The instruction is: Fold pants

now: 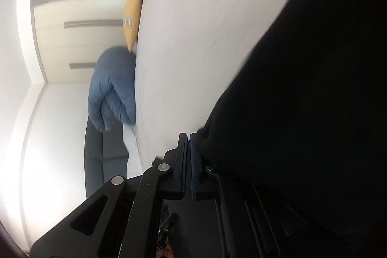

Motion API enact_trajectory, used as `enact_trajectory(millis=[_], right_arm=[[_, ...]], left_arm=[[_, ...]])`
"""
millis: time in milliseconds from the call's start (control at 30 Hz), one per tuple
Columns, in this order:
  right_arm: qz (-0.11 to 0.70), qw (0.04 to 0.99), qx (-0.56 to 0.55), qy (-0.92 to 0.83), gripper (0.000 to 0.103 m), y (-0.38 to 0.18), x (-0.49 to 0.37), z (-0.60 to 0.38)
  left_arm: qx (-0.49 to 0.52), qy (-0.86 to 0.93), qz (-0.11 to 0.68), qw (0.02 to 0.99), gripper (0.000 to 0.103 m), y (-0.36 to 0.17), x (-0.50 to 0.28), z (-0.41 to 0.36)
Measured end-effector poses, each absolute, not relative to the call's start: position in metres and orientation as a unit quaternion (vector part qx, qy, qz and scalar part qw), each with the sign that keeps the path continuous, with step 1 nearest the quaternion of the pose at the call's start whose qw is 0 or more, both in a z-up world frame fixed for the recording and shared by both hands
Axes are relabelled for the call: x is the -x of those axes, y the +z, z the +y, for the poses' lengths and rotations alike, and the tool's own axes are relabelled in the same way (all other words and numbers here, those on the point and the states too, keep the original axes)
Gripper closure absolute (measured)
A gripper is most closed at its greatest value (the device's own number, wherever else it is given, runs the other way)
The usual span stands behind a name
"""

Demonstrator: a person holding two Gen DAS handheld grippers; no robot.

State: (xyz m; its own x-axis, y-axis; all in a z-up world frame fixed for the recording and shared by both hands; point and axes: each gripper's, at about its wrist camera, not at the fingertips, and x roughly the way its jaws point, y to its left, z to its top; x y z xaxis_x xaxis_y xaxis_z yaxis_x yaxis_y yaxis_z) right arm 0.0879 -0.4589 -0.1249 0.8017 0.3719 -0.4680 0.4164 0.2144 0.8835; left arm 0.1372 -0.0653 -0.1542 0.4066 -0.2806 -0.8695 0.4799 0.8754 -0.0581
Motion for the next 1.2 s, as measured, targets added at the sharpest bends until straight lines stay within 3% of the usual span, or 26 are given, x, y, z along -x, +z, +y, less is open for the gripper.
enact_trajectory(millis=[100, 200, 267, 400, 533, 633, 667, 800, 1000, 1033, 1200], right_arm=[[0.239, 0.718, -0.646, -0.102, 0.103, -0.114, -0.029, -0.533], [0.213, 0.737, -0.614, -0.185, 0.103, -0.081, 0.018, -0.584], [0.206, 0.748, -0.597, -0.206, 0.096, -0.057, 0.036, -0.595], [0.201, 0.777, -0.587, -0.104, 0.096, -0.023, 0.038, -0.561], [0.281, 0.737, -0.613, 0.039, 0.096, -0.060, 0.003, -0.474], [0.345, 0.714, -0.608, 0.027, 0.096, -0.107, -0.014, -0.435], [0.349, 0.710, -0.612, 0.005, 0.103, -0.117, -0.006, -0.439], [0.293, 0.732, -0.612, -0.058, 0.103, -0.116, 0.028, -0.501], [0.225, 0.733, -0.619, -0.169, 0.103, -0.093, 0.100, -0.589], [0.219, 0.740, -0.614, -0.167, 0.099, -0.084, 0.107, -0.610], [0.236, 0.770, -0.591, -0.044, 0.096, -0.045, 0.070, -0.564]], left_arm=[[-0.101, -0.228, 0.496, 0.832, 0.000, -0.156, -0.137, -0.062], [-0.106, -0.219, 0.504, 0.829, 0.000, -0.151, -0.142, -0.066], [-0.098, -0.216, 0.499, 0.833, 0.000, -0.140, -0.139, -0.069], [-0.073, -0.238, 0.470, 0.847, 0.000, -0.110, -0.120, -0.093], [-0.042, -0.307, 0.458, 0.833, 0.000, -0.102, -0.101, -0.139], [-0.071, -0.326, 0.470, 0.817, 0.000, -0.115, -0.094, -0.171], [-0.071, -0.324, 0.484, 0.810, 0.000, -0.125, -0.096, -0.175], [-0.047, -0.296, 0.505, 0.809, 0.001, -0.150, -0.100, -0.151], [-0.057, -0.273, 0.500, 0.820, 0.001, -0.143, -0.090, -0.109], [-0.053, -0.266, 0.497, 0.824, 0.004, -0.137, -0.089, -0.098], [-0.021, -0.272, 0.464, 0.843, 0.004, -0.111, -0.106, -0.065]])
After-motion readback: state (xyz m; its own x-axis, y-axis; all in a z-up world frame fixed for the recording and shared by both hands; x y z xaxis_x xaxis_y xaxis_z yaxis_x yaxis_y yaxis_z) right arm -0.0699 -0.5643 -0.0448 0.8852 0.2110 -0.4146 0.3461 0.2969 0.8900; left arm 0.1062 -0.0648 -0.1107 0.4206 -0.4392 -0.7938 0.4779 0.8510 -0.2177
